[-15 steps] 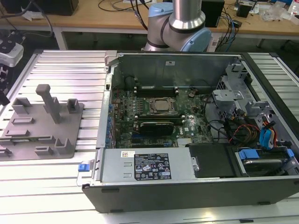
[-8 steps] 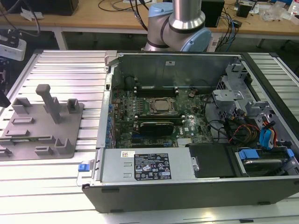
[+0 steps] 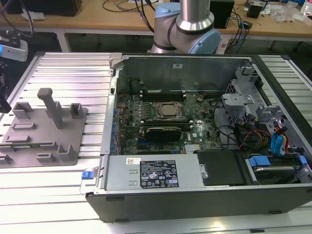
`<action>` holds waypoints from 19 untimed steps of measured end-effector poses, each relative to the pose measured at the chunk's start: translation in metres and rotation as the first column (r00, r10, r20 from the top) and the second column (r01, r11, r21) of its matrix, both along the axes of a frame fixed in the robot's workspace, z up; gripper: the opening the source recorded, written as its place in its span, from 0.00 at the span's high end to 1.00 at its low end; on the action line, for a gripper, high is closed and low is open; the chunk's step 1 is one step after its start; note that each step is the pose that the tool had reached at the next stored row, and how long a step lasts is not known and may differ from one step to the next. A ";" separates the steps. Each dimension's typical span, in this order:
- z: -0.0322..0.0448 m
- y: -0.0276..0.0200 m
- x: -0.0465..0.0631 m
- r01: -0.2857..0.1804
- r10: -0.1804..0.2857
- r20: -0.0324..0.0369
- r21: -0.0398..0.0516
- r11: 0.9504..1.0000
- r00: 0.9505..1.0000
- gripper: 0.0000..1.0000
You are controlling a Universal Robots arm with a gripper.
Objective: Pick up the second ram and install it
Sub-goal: 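Pick up the second ram and move it above second insertion slot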
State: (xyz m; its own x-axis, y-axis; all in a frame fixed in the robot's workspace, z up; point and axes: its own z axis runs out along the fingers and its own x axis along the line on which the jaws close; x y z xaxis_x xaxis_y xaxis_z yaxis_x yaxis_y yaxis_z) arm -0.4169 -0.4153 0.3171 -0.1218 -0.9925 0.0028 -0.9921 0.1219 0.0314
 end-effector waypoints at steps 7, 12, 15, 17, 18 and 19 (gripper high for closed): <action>-0.0130 -0.0038 0.000 0.000 0.000 -0.001 0.000 1.000 1.000 0.92; -0.0195 -0.0041 0.000 0.000 0.000 -0.001 0.000 1.000 1.000 0.92; -0.0228 -0.0048 0.000 0.000 0.000 -0.001 0.000 1.000 1.000 0.92; -0.0250 -0.0051 0.000 0.000 0.000 -0.001 0.000 1.000 1.000 0.92; -0.0255 -0.0051 0.000 0.000 0.000 -0.001 0.000 1.000 1.000 0.92; -0.0259 -0.0051 0.000 0.000 0.000 -0.001 0.000 1.000 1.000 0.92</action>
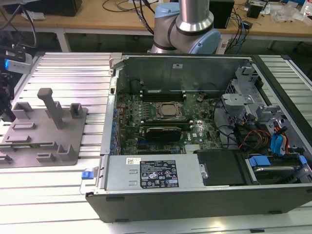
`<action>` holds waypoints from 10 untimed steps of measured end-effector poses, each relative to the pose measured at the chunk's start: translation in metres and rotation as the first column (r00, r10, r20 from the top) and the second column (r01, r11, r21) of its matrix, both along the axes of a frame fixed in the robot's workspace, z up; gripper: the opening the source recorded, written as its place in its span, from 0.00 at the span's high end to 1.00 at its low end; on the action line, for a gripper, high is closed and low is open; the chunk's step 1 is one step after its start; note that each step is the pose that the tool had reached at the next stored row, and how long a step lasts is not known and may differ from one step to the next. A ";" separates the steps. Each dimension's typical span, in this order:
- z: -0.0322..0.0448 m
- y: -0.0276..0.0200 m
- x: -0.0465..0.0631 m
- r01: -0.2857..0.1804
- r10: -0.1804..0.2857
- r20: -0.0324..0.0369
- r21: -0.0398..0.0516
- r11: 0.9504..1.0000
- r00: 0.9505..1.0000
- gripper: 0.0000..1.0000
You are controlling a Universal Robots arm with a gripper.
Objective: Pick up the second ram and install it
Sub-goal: 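Pick up the second ram and move it above second insertion slot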
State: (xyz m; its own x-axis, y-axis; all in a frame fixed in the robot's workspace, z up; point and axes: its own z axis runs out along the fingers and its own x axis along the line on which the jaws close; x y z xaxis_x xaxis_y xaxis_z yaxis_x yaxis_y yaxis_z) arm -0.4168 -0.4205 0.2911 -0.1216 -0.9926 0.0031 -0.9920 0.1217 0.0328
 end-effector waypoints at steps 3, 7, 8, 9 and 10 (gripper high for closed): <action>-0.0018 0.0000 0.000 0.000 0.000 0.000 0.000 1.000 1.000 0.92; -0.0038 0.0000 0.000 0.000 0.000 0.000 0.000 1.000 1.000 0.92; -0.0045 0.0000 0.000 0.000 0.000 0.000 0.000 1.000 1.000 0.92; -0.0054 0.0000 0.000 0.000 0.000 0.000 0.000 1.000 1.000 0.92; -0.0062 0.0000 0.000 0.000 0.000 0.000 0.000 1.000 1.000 0.92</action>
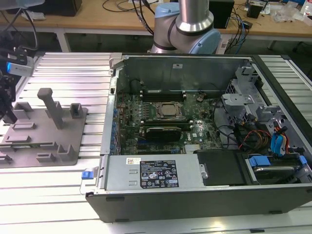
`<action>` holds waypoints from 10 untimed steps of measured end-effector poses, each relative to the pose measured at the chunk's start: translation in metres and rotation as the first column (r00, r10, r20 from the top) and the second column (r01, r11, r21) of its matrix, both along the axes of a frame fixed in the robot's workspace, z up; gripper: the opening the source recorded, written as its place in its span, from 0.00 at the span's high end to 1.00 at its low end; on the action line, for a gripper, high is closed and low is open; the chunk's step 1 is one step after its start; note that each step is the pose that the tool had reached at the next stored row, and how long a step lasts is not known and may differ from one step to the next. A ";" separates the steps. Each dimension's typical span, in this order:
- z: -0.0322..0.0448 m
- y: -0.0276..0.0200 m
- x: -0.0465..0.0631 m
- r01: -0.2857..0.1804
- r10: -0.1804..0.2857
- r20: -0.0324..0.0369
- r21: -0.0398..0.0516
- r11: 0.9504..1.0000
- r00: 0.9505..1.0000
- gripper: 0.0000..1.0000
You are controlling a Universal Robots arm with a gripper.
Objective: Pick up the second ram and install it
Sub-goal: 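Pick up the second ram and move it above second insertion slot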
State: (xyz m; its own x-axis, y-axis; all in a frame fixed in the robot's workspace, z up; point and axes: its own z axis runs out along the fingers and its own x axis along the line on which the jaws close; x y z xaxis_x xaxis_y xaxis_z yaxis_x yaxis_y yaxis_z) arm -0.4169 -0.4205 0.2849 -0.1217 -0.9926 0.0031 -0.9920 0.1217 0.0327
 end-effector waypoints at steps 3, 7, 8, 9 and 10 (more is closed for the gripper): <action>-0.0028 0.0000 0.000 0.000 0.000 0.000 0.000 1.000 1.000 0.92; -0.0070 -0.0001 0.000 0.000 0.000 0.000 0.000 1.000 1.000 0.92; -0.0097 -0.0005 0.000 0.000 0.000 0.000 0.000 1.000 1.000 0.92; -0.0132 -0.0009 0.000 0.000 0.000 0.000 0.000 1.000 1.000 0.92; -0.0149 -0.0016 0.000 0.000 0.000 0.000 0.000 1.000 1.000 0.92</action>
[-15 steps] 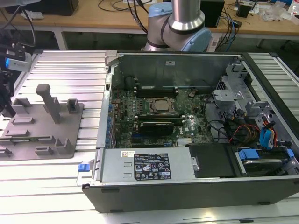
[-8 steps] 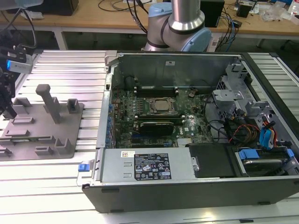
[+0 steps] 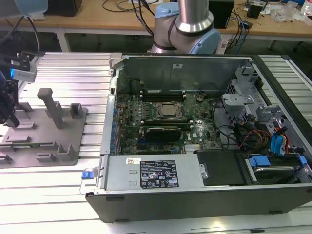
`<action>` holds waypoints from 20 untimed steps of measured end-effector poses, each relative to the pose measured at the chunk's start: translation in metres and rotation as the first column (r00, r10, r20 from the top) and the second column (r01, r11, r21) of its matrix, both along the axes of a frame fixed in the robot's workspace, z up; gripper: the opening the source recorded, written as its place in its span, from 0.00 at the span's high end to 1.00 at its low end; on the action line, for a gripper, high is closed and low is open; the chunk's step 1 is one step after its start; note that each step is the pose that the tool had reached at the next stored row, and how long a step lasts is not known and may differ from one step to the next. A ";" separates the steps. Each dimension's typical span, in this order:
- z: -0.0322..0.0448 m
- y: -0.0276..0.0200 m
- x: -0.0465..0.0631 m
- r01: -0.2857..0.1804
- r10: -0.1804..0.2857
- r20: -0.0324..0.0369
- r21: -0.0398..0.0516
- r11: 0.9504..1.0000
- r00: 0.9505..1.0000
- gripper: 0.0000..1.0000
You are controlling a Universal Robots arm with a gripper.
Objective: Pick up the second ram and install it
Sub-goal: 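Pick up the second ram and move it above second insertion slot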
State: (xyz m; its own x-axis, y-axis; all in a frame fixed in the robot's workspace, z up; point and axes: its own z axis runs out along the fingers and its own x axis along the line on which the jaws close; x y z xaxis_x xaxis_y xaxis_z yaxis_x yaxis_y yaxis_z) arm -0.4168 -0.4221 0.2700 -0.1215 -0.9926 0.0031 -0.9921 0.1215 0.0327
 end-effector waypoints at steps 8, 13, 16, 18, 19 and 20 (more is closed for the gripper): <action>-0.0107 -0.0094 0.000 -0.001 0.001 0.000 0.001 1.000 1.000 0.92; -0.0139 -0.0131 0.000 -0.001 0.001 0.000 0.015 1.000 1.000 0.92; -0.0160 -0.0159 0.000 -0.001 0.001 0.000 0.029 1.000 1.000 0.92; -0.0195 -0.0166 0.000 -0.001 0.001 -0.001 0.029 1.000 1.000 0.92; -0.0207 -0.0168 0.000 -0.001 0.001 -0.001 0.029 1.000 1.000 0.92; -0.0232 -0.0173 0.000 -0.001 0.001 -0.002 0.029 1.000 1.000 0.92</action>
